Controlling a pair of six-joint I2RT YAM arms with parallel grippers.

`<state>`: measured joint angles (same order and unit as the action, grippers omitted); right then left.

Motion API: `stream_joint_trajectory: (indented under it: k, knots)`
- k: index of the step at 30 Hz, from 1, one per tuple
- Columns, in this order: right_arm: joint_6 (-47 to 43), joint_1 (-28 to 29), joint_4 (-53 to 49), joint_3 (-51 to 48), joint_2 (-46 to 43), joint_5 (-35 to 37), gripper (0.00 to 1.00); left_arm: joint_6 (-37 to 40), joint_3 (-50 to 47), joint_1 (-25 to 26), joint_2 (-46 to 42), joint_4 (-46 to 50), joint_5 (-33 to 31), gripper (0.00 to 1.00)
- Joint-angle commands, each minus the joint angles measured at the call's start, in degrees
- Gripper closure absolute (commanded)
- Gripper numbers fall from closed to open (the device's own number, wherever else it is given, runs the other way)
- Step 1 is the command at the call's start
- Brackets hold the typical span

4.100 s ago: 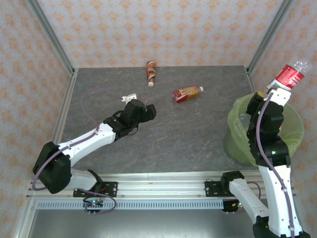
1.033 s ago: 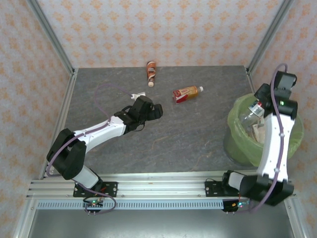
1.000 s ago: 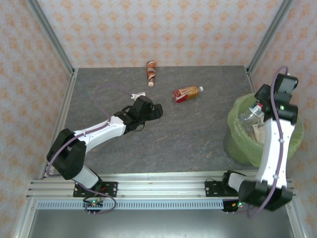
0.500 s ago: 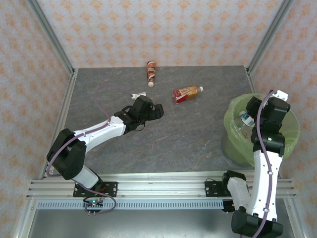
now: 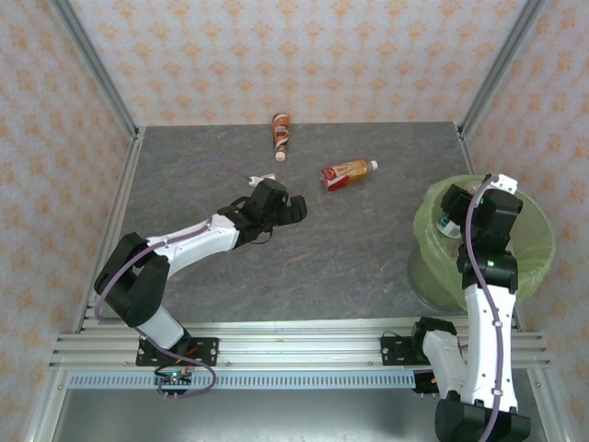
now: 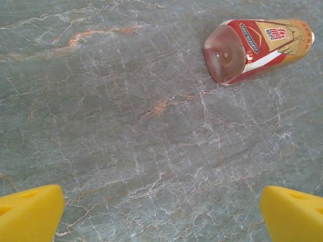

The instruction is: Put the plastic bottles in the bin

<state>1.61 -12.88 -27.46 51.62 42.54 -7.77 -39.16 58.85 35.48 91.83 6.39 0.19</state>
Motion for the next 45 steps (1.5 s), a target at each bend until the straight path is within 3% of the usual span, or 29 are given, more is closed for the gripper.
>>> stream_joint_trajectory:
  k: [1, 5, 9, 14, 17, 21, 27, 34, 45]
  knots:
    - [2.92, 0.47, -3.41, 2.53, -1.41, -2.86, 0.23, 0.13, 2.23, -0.42, -0.09, -0.26, 0.48, 0.0]
    - [4.53, 0.49, -6.93, 10.85, -0.82, 1.37, 0.12, 0.13, 2.34, -0.44, -0.12, -0.06, 0.08, 0.0]
    - [5.96, 0.45, -14.87, 19.15, 5.2, 4.68, 0.09, 0.05, 2.45, -0.42, 0.35, 0.08, 0.33, 0.0]
    - [9.82, 0.46, -14.1, 19.94, 7.47, 0.86, 0.09, 0.13, 2.85, -0.44, 0.45, 0.85, 0.1, 0.0]
    - [10.1, 0.45, -13.01, 19.19, 8.4, -4.73, 0.14, 0.72, 3.36, -0.42, 0.73, 1.22, -0.13, 0.0]
    - [8.15, 0.49, -13.78, 19.42, 11.09, -7.6, 0.21, 3.72, 6.44, -0.58, 3.11, 2.11, 1.42, 0.0]
    - [3.85, 0.47, -14.93, 18.56, 12.81, -11.28, 0.2, 9.09, 14.31, -0.67, 10.36, 2.6, 3.53, 0.0]
    - [3.45, 0.48, -19.6, 15.92, 12.69, -16.73, 0.21, 24.78, 32.68, -0.94, 26.76, 6.29, 8.85, 0.0]
    - [6.96, 0.45, -21.77, 21.79, 8.0, -9.51, 0.16, 38.71, 68.16, -3.29, 50.83, 26.9, 11.72, 0.0]
